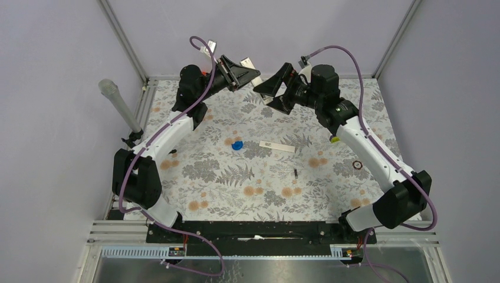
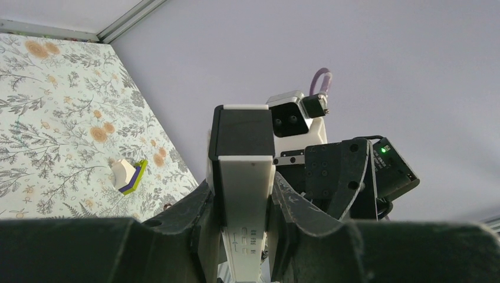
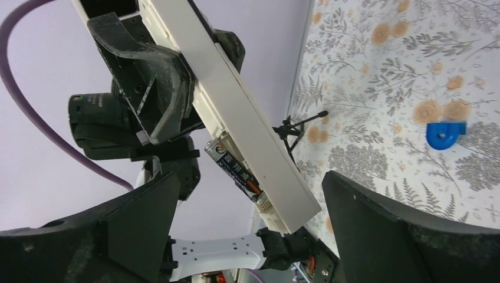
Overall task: Load the batteries into the remote control
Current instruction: Load the battery into the remote control.
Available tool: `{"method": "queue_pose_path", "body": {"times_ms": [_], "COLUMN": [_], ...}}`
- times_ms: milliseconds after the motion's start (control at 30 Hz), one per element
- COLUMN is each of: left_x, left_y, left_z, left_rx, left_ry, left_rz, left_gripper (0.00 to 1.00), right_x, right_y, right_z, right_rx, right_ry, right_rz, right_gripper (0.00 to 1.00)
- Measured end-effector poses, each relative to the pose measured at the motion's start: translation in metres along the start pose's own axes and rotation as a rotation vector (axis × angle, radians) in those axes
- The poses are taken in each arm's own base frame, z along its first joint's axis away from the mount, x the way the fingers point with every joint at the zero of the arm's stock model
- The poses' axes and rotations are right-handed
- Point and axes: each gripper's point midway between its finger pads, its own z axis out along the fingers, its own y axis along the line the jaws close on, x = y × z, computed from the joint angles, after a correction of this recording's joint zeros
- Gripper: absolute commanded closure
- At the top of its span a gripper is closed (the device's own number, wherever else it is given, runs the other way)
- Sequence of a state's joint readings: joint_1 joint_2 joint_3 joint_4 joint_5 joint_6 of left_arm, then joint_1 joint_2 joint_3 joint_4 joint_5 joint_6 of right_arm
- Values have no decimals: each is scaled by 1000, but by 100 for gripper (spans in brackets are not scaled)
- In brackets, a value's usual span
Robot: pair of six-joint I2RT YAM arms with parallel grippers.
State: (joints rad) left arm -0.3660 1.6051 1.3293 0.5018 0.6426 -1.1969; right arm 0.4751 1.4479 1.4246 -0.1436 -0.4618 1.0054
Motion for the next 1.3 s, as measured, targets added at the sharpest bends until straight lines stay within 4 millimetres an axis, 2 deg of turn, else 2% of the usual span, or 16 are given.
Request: {"method": "queue_pose_path", "body": {"times_ms": [200,300,433,600,733,900,1167,1300], "left_x": [-2,-2,-1,1,3,4,3,3], "left_y": [-4,-6,-5,-4,-9,-15,-15,-14], "left_z": [0,0,-1,-3,-2,-1,-1,-1], "left_rx": [18,32,49,72,92,115,118,113], "left_ry": [-7,-13,-19,-29,-26,-31,-34,-34], "left_rz": [15,23,35,53,70,98,112,99], "left_gripper": [100,100,100,100,100,100,100,100], "right_x": [-4,-7,-9,-11,-12,-13,-12,-11], "right_y": [13,17,12,6,9,9,5,4], "right_z": [4,5,7,11,11,11,13,13], "right_rx": [-81,-112,-124,-124,-140,-147,-148,-152], "right_ry": [-17,-28,-36,-38,-40,-34,-21,-16], "right_rz": [48,72,128,190,209,225,238,236], "right_gripper": [1,6,16,17,19,29,36,44]}}
